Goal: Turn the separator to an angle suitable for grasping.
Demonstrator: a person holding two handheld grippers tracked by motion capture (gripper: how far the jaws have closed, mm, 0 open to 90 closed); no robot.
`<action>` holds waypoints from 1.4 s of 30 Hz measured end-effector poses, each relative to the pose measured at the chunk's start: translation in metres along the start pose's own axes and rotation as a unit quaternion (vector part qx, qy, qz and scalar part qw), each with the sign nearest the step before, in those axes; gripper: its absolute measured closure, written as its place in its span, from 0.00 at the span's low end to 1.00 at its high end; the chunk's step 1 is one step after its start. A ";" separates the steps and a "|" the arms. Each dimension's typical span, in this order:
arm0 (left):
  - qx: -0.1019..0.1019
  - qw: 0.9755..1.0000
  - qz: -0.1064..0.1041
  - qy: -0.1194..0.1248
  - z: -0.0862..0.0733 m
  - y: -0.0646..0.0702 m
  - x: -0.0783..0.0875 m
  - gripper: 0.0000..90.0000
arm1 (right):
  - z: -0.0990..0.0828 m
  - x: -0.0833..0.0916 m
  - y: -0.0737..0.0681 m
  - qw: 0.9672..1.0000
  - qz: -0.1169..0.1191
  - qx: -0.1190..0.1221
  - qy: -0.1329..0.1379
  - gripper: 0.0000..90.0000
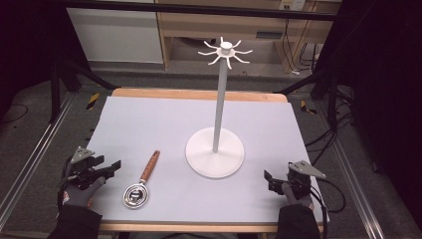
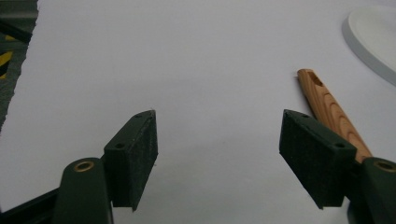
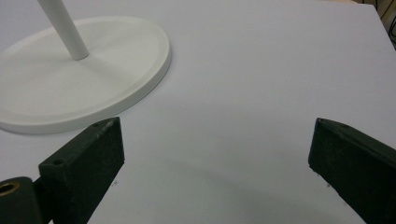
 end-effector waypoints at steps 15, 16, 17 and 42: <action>-0.037 0.999 -0.031 -0.017 0.013 0.033 0.012 0.46 | -0.001 -0.004 -0.006 1.000 -0.007 0.014 -0.013 0.04; -0.041 0.998 -0.035 -0.022 0.015 0.037 0.013 0.47 | -0.001 -0.004 -0.006 1.000 -0.006 0.010 -0.013 0.04; -0.041 0.998 -0.035 -0.022 0.015 0.037 0.013 0.47 | -0.001 -0.004 -0.006 1.000 -0.006 0.010 -0.013 0.04; -0.127 0.988 -0.055 -0.069 0.050 0.099 -0.005 0.55 | 0.000 -0.013 -0.008 0.999 0.008 0.011 -0.049 0.05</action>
Point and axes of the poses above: each handheld gripper's, and its own axes: x roughly backward along the jaws, z roughly out of its top, y roughly to its right, the point moved 2 cm from there along -x, roughly forward along the jaws, and after that the axes turned 12 degrees about z, right-handed, at the moved point
